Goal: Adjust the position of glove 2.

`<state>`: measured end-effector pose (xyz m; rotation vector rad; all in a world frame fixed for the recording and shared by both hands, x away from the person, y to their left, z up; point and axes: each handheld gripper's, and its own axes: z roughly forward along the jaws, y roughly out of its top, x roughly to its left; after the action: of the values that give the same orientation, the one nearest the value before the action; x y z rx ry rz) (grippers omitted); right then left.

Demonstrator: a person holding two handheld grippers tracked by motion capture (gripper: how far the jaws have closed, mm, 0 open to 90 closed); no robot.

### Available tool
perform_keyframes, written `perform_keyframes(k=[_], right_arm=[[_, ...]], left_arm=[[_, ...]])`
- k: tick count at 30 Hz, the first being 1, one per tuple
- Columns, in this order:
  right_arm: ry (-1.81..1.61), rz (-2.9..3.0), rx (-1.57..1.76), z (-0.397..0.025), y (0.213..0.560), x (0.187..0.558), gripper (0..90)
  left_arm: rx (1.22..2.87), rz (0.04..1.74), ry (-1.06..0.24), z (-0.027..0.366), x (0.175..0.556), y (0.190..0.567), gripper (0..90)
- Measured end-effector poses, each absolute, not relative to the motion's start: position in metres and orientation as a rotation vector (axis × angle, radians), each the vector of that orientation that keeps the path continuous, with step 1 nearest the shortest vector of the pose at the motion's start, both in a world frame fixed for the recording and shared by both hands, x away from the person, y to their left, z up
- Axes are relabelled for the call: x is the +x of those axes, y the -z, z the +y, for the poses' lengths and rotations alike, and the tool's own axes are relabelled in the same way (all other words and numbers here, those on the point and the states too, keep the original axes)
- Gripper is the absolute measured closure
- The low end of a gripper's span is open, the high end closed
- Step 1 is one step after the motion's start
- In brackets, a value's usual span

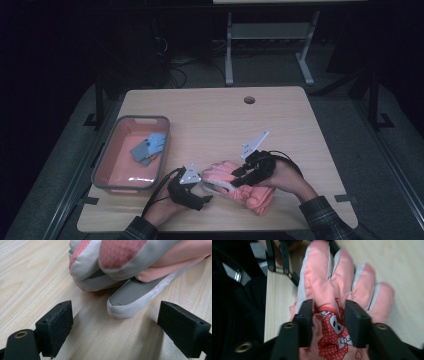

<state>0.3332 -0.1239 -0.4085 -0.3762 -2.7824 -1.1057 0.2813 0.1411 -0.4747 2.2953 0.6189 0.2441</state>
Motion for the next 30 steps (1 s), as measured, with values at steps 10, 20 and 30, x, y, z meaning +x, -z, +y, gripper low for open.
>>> perform_keyframes(k=[10,20,30], right_arm=[[1.334,-2.748,-0.629,-0.166,0.381,0.337,65.1],[1.255,-2.795,-0.817,-0.213,0.403,0.335,89.8],[1.143,-2.826,-0.879,-0.235,0.437,0.325,89.9]], left_arm=[[2.276,0.636,-0.226,0.150,0.271,0.455,28.1],[2.264,0.585,-0.102,0.143,0.254,0.444,89.2],[2.293,0.491,-0.025,0.105,0.247,0.450,89.4]])
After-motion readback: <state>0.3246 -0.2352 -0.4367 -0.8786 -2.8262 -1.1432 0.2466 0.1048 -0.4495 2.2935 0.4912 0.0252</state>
